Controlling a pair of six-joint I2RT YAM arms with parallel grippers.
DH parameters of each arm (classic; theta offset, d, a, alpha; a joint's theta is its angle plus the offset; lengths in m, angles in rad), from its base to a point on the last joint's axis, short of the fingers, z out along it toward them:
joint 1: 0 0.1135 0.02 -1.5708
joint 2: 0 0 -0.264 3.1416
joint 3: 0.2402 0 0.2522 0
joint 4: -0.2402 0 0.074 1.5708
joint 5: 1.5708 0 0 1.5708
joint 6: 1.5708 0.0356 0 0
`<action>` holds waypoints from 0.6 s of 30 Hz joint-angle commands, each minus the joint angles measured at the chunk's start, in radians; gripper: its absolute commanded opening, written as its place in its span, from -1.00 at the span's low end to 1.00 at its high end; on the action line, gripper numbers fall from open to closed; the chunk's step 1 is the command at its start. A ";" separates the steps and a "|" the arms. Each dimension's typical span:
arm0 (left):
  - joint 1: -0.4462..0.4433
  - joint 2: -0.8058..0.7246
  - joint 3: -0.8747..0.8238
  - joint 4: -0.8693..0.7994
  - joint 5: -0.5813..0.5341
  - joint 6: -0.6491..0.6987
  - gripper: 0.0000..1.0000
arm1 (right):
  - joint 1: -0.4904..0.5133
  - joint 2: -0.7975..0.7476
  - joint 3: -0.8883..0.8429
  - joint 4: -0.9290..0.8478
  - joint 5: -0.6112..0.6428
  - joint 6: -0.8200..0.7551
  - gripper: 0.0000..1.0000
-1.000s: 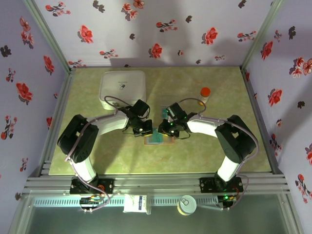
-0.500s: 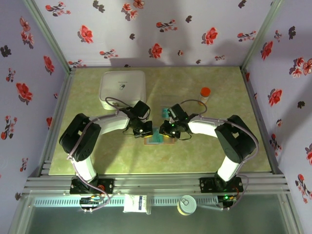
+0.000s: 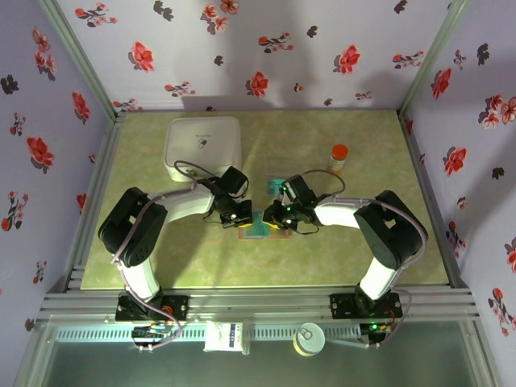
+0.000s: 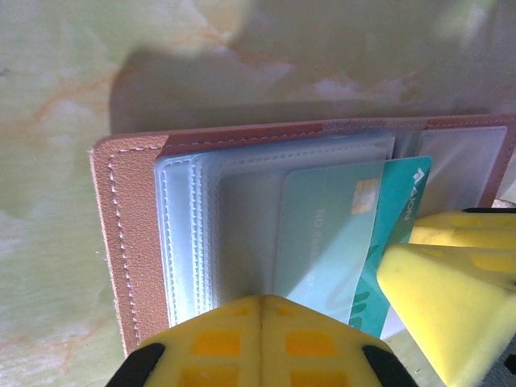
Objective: Take the credit cards out of the card holder
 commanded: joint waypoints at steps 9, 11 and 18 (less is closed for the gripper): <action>-0.005 0.016 -0.015 -0.018 -0.004 0.019 -1.00 | -0.009 -0.012 -0.033 0.102 -0.054 0.029 -0.66; -0.004 0.016 -0.015 -0.019 -0.005 0.021 -1.00 | -0.011 -0.014 -0.034 0.100 -0.053 0.027 -0.68; -0.003 0.013 -0.015 -0.022 -0.007 0.021 -1.00 | -0.022 -0.027 -0.048 0.086 -0.042 0.015 -0.75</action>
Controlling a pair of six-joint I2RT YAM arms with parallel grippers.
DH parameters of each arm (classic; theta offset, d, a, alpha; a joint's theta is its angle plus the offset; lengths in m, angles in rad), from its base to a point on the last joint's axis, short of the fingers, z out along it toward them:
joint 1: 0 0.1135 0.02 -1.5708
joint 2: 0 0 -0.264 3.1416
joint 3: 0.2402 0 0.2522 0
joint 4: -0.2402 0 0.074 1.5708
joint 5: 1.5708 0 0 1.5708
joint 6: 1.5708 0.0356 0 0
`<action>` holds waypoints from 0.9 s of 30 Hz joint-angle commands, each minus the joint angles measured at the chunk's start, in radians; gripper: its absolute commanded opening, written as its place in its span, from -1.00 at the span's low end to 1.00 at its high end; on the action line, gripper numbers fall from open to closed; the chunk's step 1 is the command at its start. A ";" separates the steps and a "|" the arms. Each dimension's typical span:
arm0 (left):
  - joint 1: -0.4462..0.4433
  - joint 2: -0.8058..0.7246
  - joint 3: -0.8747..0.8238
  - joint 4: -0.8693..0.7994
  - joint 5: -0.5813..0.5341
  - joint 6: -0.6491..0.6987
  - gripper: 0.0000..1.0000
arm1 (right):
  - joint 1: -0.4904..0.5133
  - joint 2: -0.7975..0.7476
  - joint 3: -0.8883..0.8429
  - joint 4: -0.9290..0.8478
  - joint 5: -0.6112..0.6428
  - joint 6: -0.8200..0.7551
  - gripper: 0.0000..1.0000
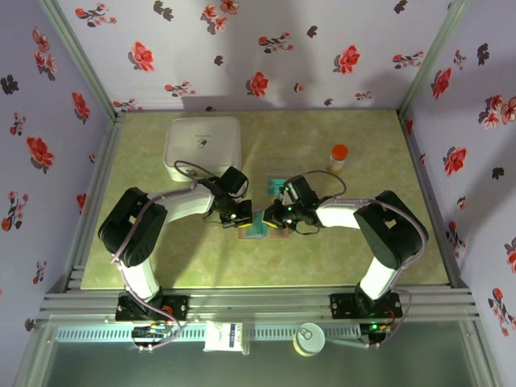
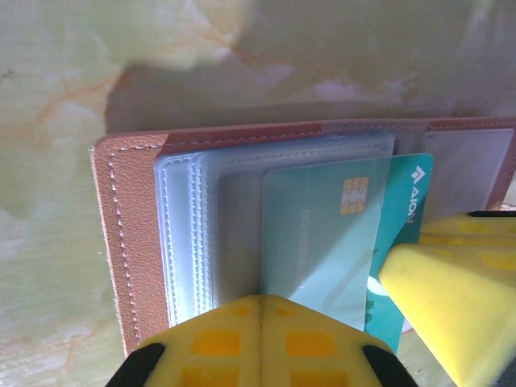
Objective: Take the credit cards out of the card holder
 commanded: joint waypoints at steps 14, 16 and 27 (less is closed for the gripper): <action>0.000 0.001 -0.018 -0.023 -0.010 0.019 -1.00 | -0.060 -0.124 -0.013 -0.212 0.076 -0.116 -0.78; 0.000 0.000 -0.016 -0.021 -0.009 0.018 -1.00 | -0.061 -0.139 0.007 -0.276 0.104 -0.140 -0.78; 0.009 -0.017 -0.003 0.009 0.025 0.004 -1.00 | -0.060 -0.180 0.077 -0.364 0.111 -0.190 -0.84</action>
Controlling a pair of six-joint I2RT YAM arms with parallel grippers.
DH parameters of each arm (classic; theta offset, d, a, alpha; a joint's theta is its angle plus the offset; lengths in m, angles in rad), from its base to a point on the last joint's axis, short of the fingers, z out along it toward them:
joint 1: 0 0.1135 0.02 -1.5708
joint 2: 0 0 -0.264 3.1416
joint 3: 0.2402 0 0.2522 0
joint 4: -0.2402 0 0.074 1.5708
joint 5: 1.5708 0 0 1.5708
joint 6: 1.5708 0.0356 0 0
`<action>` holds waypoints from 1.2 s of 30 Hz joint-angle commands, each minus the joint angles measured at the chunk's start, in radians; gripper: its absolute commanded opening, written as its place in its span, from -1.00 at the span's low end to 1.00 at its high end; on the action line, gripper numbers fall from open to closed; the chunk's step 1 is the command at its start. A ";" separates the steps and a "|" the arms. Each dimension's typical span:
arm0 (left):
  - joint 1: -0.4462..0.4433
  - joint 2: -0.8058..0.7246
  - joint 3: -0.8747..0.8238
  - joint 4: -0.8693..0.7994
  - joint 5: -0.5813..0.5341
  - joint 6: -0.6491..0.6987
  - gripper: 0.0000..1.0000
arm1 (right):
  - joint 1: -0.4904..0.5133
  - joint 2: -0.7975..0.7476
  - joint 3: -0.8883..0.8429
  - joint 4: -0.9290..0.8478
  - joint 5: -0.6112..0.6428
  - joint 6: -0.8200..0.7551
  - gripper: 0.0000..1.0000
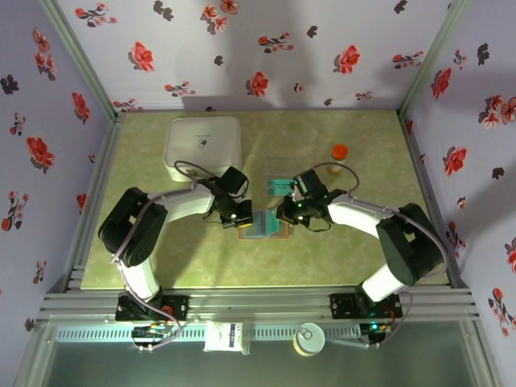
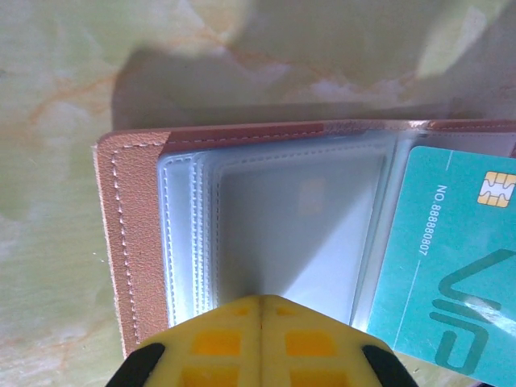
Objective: Take the credit cards out of the card holder
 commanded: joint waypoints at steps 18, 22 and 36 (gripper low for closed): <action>0.076 -0.121 -0.029 0.004 0.028 0.007 -0.98 | -0.006 -0.012 0.320 -0.393 0.144 -0.545 -0.90; 0.090 -0.154 -0.056 0.005 0.022 0.006 -0.97 | -0.008 0.014 0.384 -0.455 0.210 -0.783 -0.93; 0.117 -0.200 -0.105 0.000 0.017 0.008 -0.96 | -0.009 0.234 0.764 -0.789 0.340 -1.488 -1.00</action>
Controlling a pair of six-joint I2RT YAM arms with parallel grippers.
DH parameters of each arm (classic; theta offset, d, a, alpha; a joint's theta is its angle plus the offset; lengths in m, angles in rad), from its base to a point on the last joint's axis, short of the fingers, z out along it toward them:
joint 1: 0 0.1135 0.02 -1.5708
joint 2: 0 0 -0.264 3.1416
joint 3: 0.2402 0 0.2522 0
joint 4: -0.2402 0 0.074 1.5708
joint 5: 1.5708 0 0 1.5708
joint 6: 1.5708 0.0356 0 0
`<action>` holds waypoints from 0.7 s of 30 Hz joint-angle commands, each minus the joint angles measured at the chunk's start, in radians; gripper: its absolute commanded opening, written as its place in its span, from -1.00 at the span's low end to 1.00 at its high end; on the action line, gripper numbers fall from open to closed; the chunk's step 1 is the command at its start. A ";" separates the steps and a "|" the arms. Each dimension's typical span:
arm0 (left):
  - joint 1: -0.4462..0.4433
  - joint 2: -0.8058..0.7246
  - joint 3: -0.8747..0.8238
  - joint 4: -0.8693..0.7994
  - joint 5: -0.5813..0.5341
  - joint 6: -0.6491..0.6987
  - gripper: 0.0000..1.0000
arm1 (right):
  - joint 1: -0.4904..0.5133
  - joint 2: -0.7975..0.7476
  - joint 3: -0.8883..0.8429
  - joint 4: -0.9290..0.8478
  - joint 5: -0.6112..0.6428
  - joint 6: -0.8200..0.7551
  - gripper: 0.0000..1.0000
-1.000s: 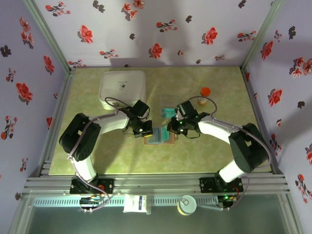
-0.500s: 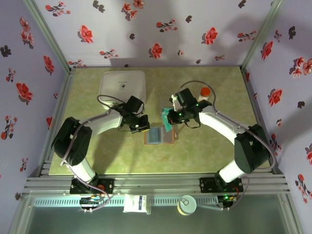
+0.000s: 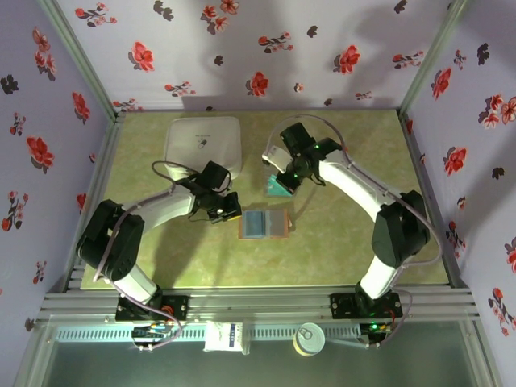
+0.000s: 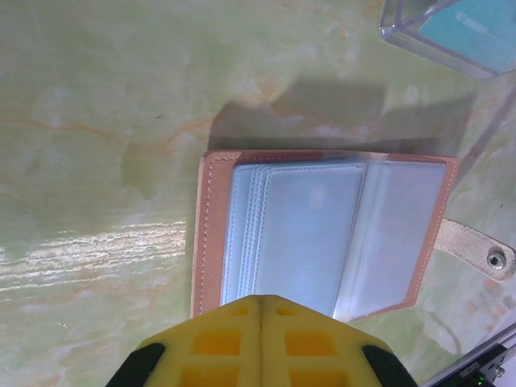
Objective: Take the credit cards out of the card holder
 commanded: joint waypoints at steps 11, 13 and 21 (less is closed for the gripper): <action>0.054 -0.032 0.006 -0.090 0.004 0.054 -0.96 | -0.037 0.319 0.402 -0.342 0.019 -0.398 -1.00; 0.064 -0.033 0.009 -0.100 0.002 0.060 -0.96 | -0.046 0.367 0.465 -0.375 0.003 -0.412 -1.00; 0.082 0.002 0.027 -0.114 0.006 0.077 -0.96 | -0.066 0.477 0.578 -0.417 -0.037 -0.440 -1.00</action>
